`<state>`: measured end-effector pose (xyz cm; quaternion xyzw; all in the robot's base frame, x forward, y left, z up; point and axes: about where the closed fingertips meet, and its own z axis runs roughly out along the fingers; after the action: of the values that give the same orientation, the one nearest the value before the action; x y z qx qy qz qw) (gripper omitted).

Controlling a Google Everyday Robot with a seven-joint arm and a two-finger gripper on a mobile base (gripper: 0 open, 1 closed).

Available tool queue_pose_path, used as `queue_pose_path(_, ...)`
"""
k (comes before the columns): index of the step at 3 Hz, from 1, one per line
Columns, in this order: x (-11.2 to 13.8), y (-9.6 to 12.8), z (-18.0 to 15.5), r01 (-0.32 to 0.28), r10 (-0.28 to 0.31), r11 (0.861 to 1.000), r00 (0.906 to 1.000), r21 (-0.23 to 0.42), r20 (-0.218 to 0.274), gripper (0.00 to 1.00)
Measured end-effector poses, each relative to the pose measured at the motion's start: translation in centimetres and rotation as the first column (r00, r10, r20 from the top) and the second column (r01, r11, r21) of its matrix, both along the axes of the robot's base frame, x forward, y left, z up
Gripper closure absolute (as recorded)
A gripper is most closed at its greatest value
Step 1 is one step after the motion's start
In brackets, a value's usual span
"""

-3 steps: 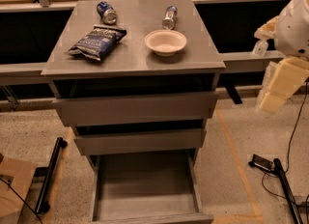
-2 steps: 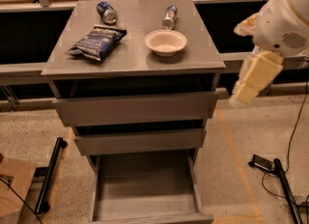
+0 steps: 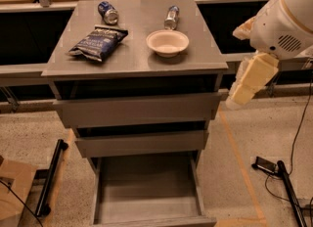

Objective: Place blue chip bag into bottom drawer

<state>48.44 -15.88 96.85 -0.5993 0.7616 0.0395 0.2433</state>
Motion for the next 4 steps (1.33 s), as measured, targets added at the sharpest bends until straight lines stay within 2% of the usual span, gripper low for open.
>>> queue_pose_path(1,3.6,5.0,1.3,-0.066,0.059,0.992,0.9961,0.110,0.066,0.00)
queue_pose_path(2,7.8,12.2,4.4,-0.204,0.171,0.960,0.9692,0.192,0.178,0.00)
queue_pose_path(3,12.0,20.6,6.0,-0.342,0.277,0.906,0.9244,0.249,0.263,0.00)
queue_pose_path(4,12.4,22.6,6.5,-0.373,0.301,0.891,0.9123,0.259,0.278,0.00)
